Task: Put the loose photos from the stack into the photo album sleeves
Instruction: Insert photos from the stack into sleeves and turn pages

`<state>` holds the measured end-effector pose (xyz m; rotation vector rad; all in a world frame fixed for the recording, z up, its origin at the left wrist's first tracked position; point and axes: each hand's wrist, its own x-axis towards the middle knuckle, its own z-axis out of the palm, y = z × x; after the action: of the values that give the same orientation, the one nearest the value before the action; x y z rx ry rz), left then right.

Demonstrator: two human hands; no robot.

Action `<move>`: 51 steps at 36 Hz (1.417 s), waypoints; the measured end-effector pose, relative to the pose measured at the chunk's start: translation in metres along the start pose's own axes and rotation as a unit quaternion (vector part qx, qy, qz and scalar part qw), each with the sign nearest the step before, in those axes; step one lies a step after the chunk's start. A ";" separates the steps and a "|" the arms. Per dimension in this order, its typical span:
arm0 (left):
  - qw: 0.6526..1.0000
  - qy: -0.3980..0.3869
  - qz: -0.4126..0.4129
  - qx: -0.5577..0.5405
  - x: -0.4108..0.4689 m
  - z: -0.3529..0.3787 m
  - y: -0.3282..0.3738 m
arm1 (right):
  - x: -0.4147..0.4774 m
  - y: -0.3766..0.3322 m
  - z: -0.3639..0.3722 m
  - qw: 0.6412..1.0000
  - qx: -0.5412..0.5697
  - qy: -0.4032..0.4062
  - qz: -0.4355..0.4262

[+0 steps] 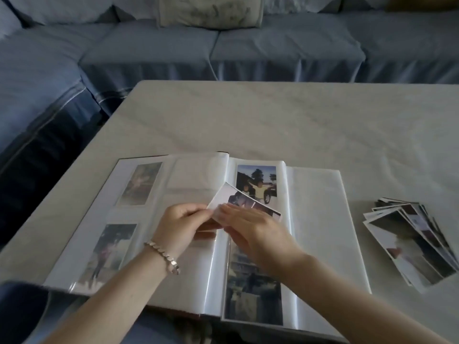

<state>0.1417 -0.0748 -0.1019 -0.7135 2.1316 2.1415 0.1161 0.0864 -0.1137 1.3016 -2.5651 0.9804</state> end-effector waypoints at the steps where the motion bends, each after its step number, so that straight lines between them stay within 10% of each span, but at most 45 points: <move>1: 1.000 0.021 0.002 0.008 0.001 -0.006 0.000 | 0.004 -0.002 0.001 1.000 0.003 -0.004 -0.001; 10: 0.932 -0.060 0.147 0.325 0.019 -0.067 0.033 | 0.059 0.004 -0.015 0.984 0.059 -0.063 0.157; 16: 0.921 -0.080 0.181 0.337 0.027 -0.085 0.048 | 0.090 0.001 -0.009 0.939 0.204 -0.153 0.229; 26: 0.983 0.152 0.026 0.097 0.042 -0.102 0.019 | 0.093 0.002 0.013 0.844 0.389 0.094 0.357; 32: 0.984 0.075 -0.060 -0.153 0.047 -0.094 0.007 | 0.093 -0.007 0.029 0.848 0.414 0.084 0.322; 38: 0.973 0.220 0.056 -0.045 0.064 -0.107 -0.003 | 0.075 0.010 0.047 0.983 0.022 -0.027 0.178; 42: 0.950 0.284 0.112 -0.059 0.080 -0.128 -0.004 | 0.066 0.023 0.062 0.973 -0.133 -0.177 0.064; 51: 0.934 0.324 0.140 -0.047 0.109 -0.157 -0.011 | 0.060 0.027 0.073 0.970 -0.157 -0.177 0.052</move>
<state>0.0939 -0.2554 -0.1417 -1.3642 2.5753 2.4040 0.0720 0.0139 -0.1625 1.3642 -2.9182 0.3471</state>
